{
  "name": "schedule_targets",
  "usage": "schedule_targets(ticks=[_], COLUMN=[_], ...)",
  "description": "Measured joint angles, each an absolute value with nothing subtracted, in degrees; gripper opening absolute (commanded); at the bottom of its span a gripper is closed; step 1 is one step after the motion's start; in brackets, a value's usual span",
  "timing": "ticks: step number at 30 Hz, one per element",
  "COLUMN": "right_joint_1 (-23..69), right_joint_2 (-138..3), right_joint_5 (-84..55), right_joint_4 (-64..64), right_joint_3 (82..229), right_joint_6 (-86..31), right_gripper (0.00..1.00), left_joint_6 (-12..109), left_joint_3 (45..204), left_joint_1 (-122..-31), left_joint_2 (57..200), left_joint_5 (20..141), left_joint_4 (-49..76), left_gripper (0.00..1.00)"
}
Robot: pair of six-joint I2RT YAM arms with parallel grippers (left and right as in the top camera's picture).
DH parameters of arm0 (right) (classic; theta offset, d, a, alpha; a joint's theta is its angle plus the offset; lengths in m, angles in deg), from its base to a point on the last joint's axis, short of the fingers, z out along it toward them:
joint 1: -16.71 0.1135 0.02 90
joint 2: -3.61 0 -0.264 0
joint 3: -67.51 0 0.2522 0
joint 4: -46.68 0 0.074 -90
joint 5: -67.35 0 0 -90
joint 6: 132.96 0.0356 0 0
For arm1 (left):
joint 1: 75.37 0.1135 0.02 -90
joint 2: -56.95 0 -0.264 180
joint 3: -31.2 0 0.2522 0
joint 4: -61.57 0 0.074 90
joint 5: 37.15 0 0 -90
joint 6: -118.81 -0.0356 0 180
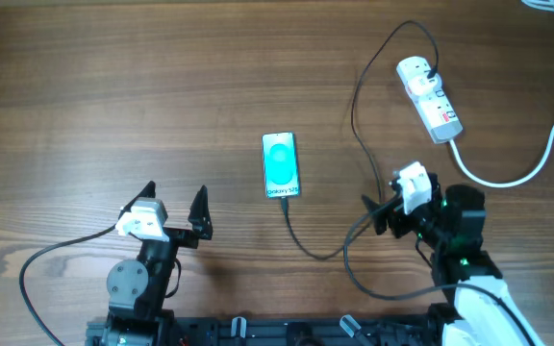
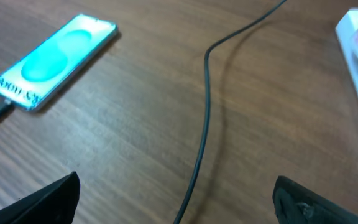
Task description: Plug charger to phone and switch on socket
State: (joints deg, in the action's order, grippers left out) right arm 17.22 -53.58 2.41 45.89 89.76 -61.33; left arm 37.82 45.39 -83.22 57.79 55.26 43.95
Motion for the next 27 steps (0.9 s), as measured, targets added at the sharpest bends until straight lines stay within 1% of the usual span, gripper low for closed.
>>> schedule_targets(ticks=[4,12,18,27], right_joint_1=[17.2,17.2,17.2,17.2], right_joint_2=[-50.6,-46.8,-44.1,-33.4], right_joint_5=[2.4,2.4,2.5,2.7], right_joint_4=[49.1,48.3,44.1,34.8], right_joint_3=[84.7,81.7,81.7,81.7], right_joint_6=[-60.9,-56.9,-54.5,-53.9], right_gripper=[1.0,1.0,1.0,1.0], left_joint_6=[37.8,37.8,37.8,37.8], left_joint_3=[45.4,45.4,45.4,45.4], left_joint_1=[-83.2,-83.2,-83.2,-83.2], left_joint_2=[57.8,57.8,57.8,57.8], left_joint_5=[55.3,55.3,55.3,55.3], left_joint_4=[43.9,43.9,43.9,43.9], left_gripper=[1.0,1.0,1.0,1.0])
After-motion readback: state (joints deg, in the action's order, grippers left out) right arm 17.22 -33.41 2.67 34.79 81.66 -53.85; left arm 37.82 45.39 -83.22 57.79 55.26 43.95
